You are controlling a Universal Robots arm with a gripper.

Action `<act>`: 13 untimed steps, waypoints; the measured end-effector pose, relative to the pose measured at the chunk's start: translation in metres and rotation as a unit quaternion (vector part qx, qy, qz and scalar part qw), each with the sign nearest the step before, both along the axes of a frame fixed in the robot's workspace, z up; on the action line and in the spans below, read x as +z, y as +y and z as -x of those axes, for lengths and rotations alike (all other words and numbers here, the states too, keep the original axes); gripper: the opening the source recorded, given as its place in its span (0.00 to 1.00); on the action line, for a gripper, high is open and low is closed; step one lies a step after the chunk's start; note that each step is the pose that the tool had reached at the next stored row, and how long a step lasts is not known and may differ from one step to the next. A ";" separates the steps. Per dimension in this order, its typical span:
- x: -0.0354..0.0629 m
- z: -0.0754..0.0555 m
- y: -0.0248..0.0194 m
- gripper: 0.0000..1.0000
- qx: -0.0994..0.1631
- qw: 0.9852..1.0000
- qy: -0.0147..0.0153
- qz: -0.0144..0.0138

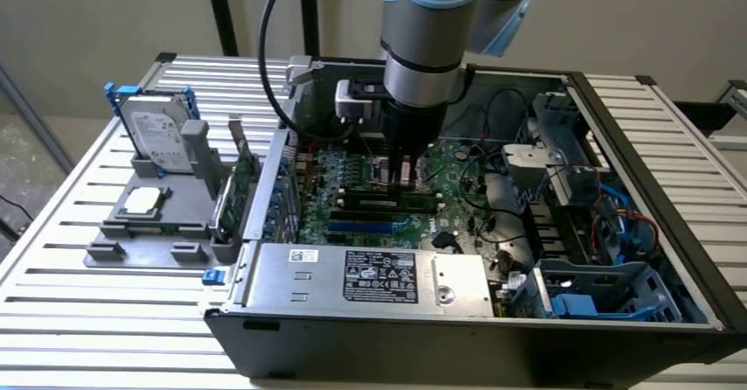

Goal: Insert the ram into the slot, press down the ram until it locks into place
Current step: 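Press down the ram until it locks into place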

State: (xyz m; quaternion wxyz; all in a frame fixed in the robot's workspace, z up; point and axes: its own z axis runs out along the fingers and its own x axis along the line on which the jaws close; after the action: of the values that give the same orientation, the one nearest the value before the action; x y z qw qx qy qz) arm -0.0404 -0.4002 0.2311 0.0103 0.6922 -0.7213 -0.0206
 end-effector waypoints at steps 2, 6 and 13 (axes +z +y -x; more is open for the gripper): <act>-0.0031 0.001 0.0000 0.11 0.000 1.000 0.000 0.001; -0.0070 0.002 0.0002 0.11 0.000 1.000 -0.001 0.002; 0.0232 0.002 -0.0013 0.11 0.000 1.000 -0.001 0.002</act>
State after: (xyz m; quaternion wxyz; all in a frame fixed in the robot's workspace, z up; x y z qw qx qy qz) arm -0.0423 -0.4015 0.2543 0.0113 0.6923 -0.7213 -0.0188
